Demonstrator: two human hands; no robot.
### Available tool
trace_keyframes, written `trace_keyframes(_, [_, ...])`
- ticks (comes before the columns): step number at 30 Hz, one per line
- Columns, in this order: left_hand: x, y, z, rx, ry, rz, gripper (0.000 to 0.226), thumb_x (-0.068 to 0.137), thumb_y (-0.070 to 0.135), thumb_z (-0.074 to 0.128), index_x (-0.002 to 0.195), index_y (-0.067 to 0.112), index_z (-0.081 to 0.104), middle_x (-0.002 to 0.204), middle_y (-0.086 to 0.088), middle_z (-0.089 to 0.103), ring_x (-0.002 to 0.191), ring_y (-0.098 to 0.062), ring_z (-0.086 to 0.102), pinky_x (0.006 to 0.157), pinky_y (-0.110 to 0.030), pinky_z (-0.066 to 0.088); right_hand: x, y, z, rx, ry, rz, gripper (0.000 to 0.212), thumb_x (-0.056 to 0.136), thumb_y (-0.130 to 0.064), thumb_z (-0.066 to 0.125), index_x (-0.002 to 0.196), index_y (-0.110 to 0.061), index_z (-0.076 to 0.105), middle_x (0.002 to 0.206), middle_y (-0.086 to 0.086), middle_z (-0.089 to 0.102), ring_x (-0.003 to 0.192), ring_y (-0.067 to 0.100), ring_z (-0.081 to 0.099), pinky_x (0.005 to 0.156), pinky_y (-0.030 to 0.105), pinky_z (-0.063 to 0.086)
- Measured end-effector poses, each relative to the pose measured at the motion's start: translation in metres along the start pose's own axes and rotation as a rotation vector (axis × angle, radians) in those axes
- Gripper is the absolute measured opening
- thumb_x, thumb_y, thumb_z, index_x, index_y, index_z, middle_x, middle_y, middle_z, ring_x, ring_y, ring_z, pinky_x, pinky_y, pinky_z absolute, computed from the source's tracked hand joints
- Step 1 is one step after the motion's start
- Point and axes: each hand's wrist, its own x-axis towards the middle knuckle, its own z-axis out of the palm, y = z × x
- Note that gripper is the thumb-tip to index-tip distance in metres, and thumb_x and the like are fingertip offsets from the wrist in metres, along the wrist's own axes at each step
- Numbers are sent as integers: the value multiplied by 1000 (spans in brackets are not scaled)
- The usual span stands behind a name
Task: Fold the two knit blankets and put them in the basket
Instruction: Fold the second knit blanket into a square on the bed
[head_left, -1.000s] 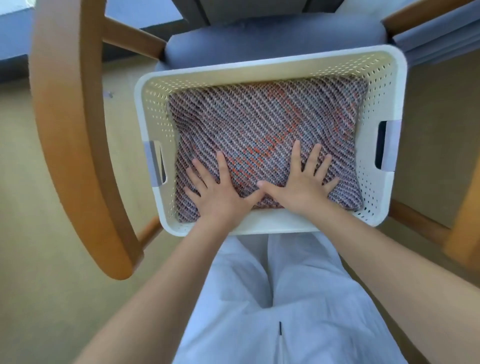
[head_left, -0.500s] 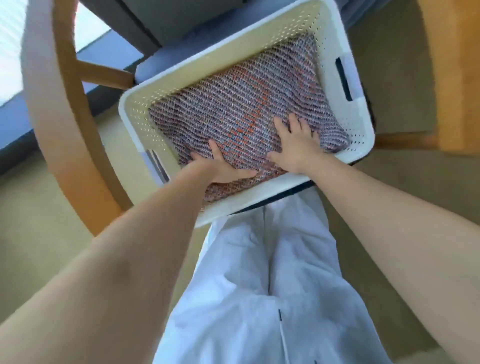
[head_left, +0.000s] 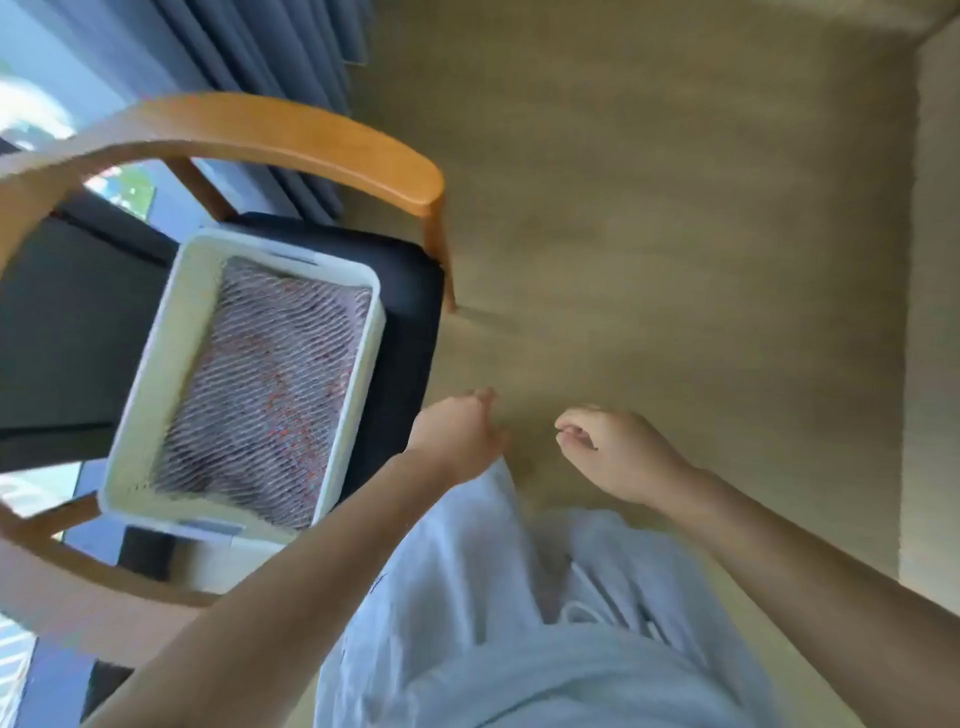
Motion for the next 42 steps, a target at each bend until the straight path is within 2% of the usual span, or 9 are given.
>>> trace_keyframes(6, [-18,150,50,322,-274,440,36,92,33,48,125,17,50,125,-4,58,113,-25,56,93,-33,46,-163,115,19,446,398,444,18,91,-17,55,102,-8,66,94,2,67,88,19,61,78,28,44])
trace_keyframes(11, [-58,254,150,505,-460,603,38,88,37,46,112,10,57,113,-11,63,107,-28,58,93,-34,45,-300,183,89,720,581,764,20,89,-14,52,72,-5,57,70,11,60,69,28,53,68,39,46])
trace_keyframes(14, [-95,303,218,554,-580,641,26,91,25,50,105,5,60,106,-14,64,97,-26,59,89,-34,46,-361,202,125,854,691,927,36,90,-15,49,56,-15,36,56,0,42,56,15,35,56,30,32])
trace_keyframes(18, [-112,358,270,716,-676,717,25,91,26,52,100,4,61,110,-15,65,98,-25,59,86,-34,44,-413,220,157,1105,821,1109,36,90,-15,50,56,-18,38,56,-6,43,54,10,35,55,25,31])
trace_keyframes(20, [-105,385,286,774,-694,737,18,92,31,52,100,15,57,108,-10,63,104,-26,59,88,-33,45,-428,231,168,1196,855,1159,34,90,-15,50,58,-21,45,58,-9,49,54,7,40,55,20,33])
trace_keyframes(24, [-85,431,316,907,-685,696,39,91,38,50,125,20,51,116,-1,61,103,-18,58,90,-30,46,-444,265,173,1322,875,1218,22,90,-17,50,69,-17,56,70,-4,60,62,10,49,58,20,37])
trace_keyframes(31, [-38,558,385,898,-660,715,28,90,36,49,115,22,54,116,1,61,104,-16,57,87,-28,45,-470,403,140,1353,743,1237,19,92,-21,49,90,-8,63,91,1,65,80,15,55,65,18,38])
trace_keyframes(38, [4,767,435,1002,-651,785,23,91,29,49,105,14,59,109,-5,60,97,-21,54,83,-30,43,-512,562,50,1309,748,1248,20,90,-21,49,71,-16,51,71,-4,53,67,13,46,59,22,34])
trace_keyframes(42, [22,837,474,928,-637,734,26,87,30,53,104,14,64,96,0,60,87,-17,54,75,-26,41,-541,642,15,1351,838,1262,17,88,-21,51,77,-11,58,74,-1,58,67,13,49,61,24,38])
